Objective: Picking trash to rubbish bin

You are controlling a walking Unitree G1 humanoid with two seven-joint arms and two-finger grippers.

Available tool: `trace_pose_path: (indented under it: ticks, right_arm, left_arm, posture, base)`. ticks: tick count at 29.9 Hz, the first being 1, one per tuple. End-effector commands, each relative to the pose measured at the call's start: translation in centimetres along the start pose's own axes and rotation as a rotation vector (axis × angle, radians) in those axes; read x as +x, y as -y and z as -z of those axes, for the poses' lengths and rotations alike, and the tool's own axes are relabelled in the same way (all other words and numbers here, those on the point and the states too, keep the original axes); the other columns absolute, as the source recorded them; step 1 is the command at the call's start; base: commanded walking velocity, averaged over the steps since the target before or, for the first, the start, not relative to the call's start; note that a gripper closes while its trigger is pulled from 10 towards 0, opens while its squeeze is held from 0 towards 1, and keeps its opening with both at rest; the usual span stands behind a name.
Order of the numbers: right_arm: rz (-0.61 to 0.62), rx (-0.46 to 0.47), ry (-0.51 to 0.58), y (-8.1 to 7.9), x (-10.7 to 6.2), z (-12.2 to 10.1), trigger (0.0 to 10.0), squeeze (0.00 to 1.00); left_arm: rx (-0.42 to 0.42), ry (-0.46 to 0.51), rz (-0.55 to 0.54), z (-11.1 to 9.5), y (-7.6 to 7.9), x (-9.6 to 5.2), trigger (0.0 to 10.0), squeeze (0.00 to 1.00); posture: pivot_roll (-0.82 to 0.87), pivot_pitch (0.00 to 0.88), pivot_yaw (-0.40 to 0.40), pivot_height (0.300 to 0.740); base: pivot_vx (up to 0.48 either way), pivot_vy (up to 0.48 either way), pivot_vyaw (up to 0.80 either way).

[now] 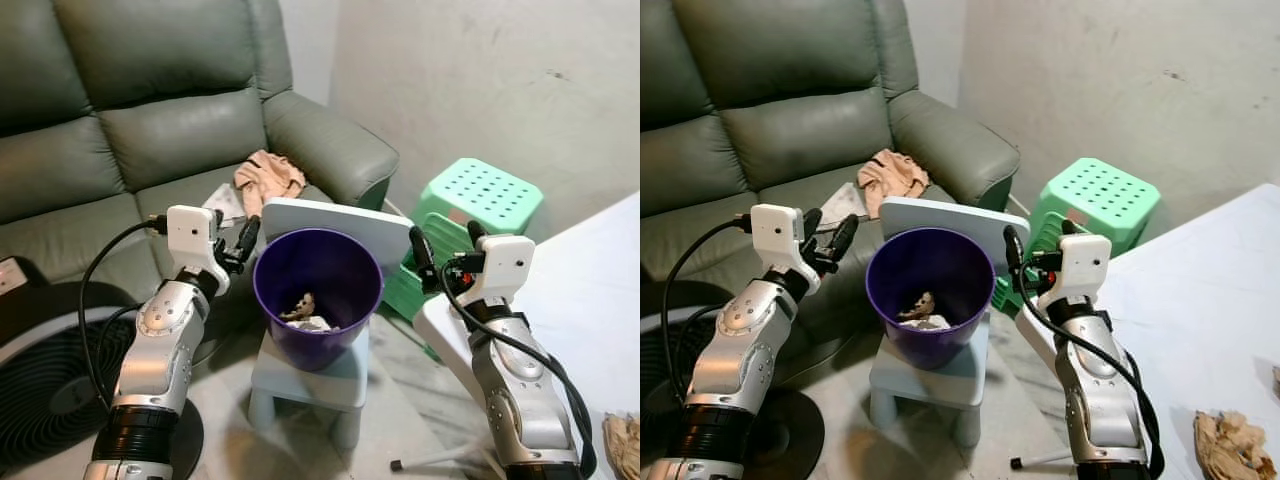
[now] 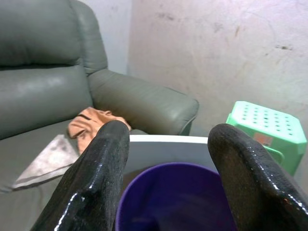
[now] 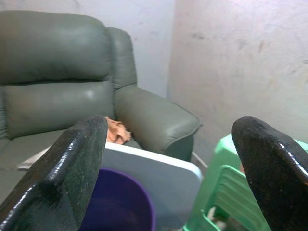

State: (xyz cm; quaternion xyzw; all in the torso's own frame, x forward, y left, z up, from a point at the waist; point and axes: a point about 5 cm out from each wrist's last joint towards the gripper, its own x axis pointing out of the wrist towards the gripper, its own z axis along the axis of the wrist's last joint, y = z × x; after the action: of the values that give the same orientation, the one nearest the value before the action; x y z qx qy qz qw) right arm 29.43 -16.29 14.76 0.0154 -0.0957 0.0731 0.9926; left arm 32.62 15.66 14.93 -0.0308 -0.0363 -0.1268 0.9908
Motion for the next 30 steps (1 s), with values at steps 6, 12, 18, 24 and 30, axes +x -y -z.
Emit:
trace_pose_path:
  ticks: [6,12,18,24,30]
  right_arm:
    - [0.016,-0.012,-0.015,0.46,-0.02,0.14,10.0,0.00]
    - [0.017,-0.015,-0.021,0.43,-0.11,0.25,10.0,0.00]
    - [0.015,-0.018,-0.024,0.39,-0.18,0.31,10.0,0.00]
    - [0.014,-0.018,-0.026,0.39,-0.24,0.34,10.0,0.00]
    - [0.013,-0.023,-0.027,0.42,-0.25,0.35,10.0,0.00]
  left_arm:
    - [0.020,0.012,0.026,-0.41,0.48,0.11,10.0,0.00]
    - [0.013,0.017,0.044,-0.43,0.77,0.21,10.0,0.00]
    - [-0.004,0.017,0.055,-0.40,0.90,0.25,10.0,0.00]
    - [0.029,0.005,0.045,-0.32,0.89,0.38,10.0,0.00]
    - [0.029,-0.001,0.041,-0.21,0.91,0.45,10.0,0.00]
  posture:
    - [-0.03,0.063,-0.059,0.740]
    - [-0.03,0.056,-0.055,0.740]
    - [-0.03,0.053,-0.052,0.740]
    - [-0.04,0.049,-0.052,0.740]
    - [-0.04,0.043,-0.053,0.740]
  base:
    - [0.000,0.000,-0.76]
    - [0.000,0.000,-0.76]
    - [0.000,0.119,-0.76]
    - [0.000,0.129,-0.76]
    - [0.000,0.000,-0.76]
